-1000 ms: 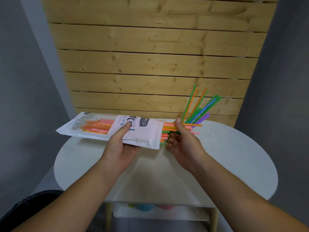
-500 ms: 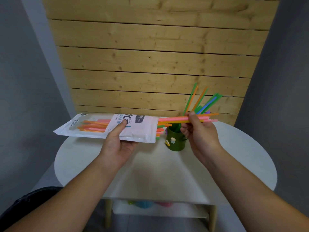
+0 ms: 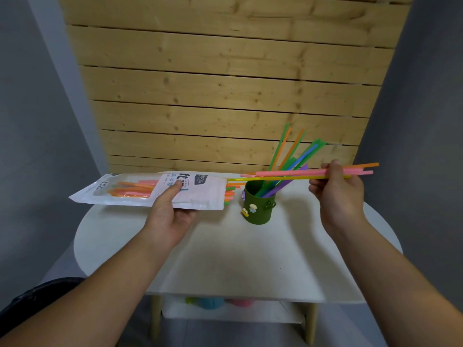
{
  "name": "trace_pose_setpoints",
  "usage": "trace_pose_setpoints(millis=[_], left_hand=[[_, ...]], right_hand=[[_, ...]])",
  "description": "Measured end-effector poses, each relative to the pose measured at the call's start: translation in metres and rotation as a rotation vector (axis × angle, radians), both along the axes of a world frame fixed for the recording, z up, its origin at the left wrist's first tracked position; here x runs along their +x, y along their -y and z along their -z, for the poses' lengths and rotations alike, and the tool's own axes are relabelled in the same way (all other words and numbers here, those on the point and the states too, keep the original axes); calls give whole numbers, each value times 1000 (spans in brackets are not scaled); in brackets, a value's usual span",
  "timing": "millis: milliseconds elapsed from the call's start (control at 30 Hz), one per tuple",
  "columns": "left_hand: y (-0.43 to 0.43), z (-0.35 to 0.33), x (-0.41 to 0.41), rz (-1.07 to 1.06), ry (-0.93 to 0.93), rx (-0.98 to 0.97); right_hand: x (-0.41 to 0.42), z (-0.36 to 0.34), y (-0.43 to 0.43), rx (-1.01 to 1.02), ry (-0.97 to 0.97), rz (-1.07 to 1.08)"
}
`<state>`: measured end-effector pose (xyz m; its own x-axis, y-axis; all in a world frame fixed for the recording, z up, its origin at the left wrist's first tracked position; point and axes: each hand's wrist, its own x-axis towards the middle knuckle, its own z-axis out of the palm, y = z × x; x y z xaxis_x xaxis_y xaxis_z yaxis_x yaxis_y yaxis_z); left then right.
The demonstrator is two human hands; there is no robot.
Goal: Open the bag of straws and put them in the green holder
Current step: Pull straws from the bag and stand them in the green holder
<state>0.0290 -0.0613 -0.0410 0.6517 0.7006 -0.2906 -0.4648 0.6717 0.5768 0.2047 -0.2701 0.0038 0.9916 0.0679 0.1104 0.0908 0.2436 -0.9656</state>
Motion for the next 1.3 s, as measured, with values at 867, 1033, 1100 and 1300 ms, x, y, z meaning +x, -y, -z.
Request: trace_pose_setpoints(millis=[867,1033,1100,1300], left_hand=[[8,2,7,47,-27,35],[12,3,8,73,-33,48],[12,2,9,78,-33,50],[10,3,10,80,-40,60]], right_hand=[[12,-19,19,-220,290,125],[1,-17,2,-361,383,19],[1,-17,-4,-415,379,3],[9,-15,-20,-453,270,-68]])
